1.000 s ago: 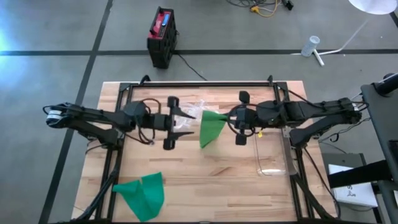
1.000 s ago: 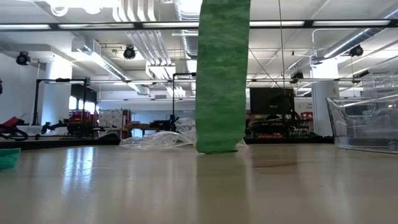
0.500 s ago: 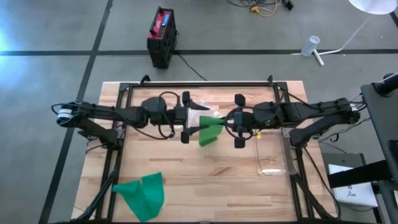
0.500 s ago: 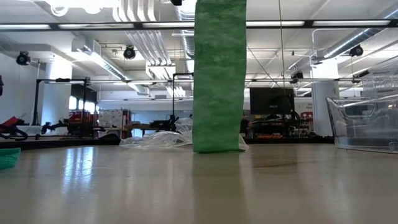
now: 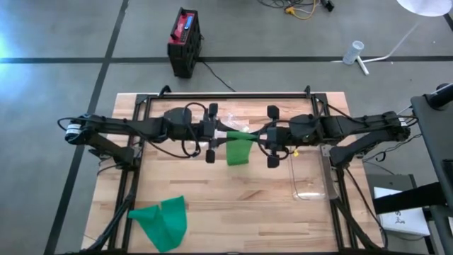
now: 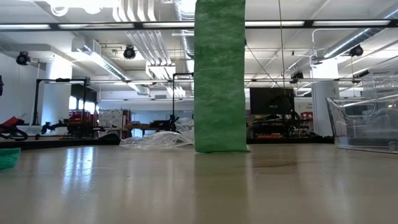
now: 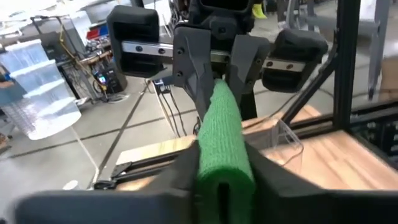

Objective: Roll bandage
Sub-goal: Roll the green bandage

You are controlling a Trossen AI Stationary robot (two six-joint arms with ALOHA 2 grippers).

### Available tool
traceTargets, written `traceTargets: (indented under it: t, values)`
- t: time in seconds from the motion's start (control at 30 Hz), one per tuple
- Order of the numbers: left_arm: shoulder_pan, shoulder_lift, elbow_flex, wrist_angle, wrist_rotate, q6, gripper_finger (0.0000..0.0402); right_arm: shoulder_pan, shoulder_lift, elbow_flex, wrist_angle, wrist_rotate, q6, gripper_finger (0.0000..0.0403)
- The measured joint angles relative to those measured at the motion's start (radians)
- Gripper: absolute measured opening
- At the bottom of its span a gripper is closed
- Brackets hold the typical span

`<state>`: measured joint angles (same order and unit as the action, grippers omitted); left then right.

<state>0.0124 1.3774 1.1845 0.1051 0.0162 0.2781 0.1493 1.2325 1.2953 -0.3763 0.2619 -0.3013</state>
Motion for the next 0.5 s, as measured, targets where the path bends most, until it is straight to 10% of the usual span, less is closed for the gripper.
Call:
traceTargets:
  t: [0.2,0.5]
  values:
    - [0.001,0.0,0.108,-0.168,-0.005,0.116,0.0048,0.0,0.0,0.008,0.04,0.003,-0.006,0.0043]
    - [-0.036,-0.002,0.141,-0.214,-0.132,0.488,0.0024,0.001,-0.027,0.056,0.084,-0.015,0.049,0.0178]
